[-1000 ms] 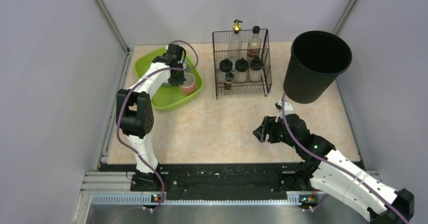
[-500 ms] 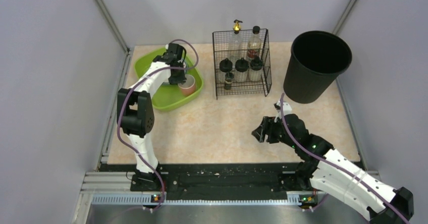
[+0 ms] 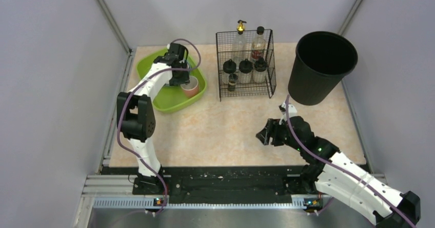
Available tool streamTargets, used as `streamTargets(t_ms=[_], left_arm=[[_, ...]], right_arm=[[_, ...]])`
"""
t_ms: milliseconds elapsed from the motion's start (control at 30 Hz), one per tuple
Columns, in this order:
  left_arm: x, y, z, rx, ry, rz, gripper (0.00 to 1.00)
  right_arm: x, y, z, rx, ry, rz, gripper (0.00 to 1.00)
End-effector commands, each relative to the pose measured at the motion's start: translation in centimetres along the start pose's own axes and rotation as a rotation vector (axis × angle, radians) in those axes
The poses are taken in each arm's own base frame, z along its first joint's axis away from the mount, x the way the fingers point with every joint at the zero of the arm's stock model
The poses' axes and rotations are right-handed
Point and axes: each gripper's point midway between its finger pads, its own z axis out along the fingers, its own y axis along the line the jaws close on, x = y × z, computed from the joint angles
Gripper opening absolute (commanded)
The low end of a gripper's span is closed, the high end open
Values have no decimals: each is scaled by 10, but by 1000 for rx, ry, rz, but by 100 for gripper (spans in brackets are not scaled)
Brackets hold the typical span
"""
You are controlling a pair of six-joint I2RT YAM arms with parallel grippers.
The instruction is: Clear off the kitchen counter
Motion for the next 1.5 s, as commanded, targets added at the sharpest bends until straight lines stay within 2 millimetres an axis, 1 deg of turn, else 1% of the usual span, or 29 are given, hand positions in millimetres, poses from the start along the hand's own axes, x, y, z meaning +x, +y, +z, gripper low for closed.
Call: streamTargets(t_ms=[0,200,233,267,400,433,467,500,567,600,633,667,833,933,967,1100,1200,1333,1467], left_arm=[[-21,3,-42,28,-98,-17,52],[-20,0,-66,74,-128,-28,56],[-18,1,-69,77,-130,-31,60],[-17,1,-72,82,-134,-35,62],[-12,-2,-86,124,-155,-38,64],[-10,-5,-89,142,-157,-36,75],[-7,-8,-92,166,-155,-32,94],[-5,-11,-95,183,-157,-26,98],[-1,-15,-103,212,-169,-16,99],[3,-15,-107,220,-170,-14,99],[4,-16,-112,230,-179,-14,99],[7,-17,-115,239,-181,-14,99],[24,-27,-139,333,-194,11,99],[33,-24,-153,350,-213,16,99],[34,-22,-162,363,-233,16,99],[47,-25,-184,440,-252,21,99],[58,-23,-199,469,-257,28,99],[72,-12,-210,467,-285,45,99],[82,-9,-220,499,-327,61,99]], right_arm=[[-17,12,-7,-23,-43,10,64],[-26,18,-16,-36,-57,7,68],[-28,19,-17,-37,-58,5,69],[-30,20,-19,-37,-62,5,70],[-35,20,-26,-23,-67,0,71],[-36,20,-27,-19,-68,0,72],[-37,20,-29,-15,-70,3,72],[-38,20,-31,-11,-73,6,72],[-40,18,-34,-2,-81,19,74],[-40,18,-36,0,-84,23,76],[-41,18,-37,2,-90,27,91],[-43,19,-39,-1,-96,28,98],[-52,25,-50,-10,-104,25,99],[-58,26,-56,-3,-116,32,99],[-60,27,-58,-2,-124,33,99],[-67,28,-62,0,-137,-10,99],[-74,24,-64,42,-146,-21,99],[-91,16,-69,123,-192,0,99],[-105,15,-72,163,-225,2,99]])
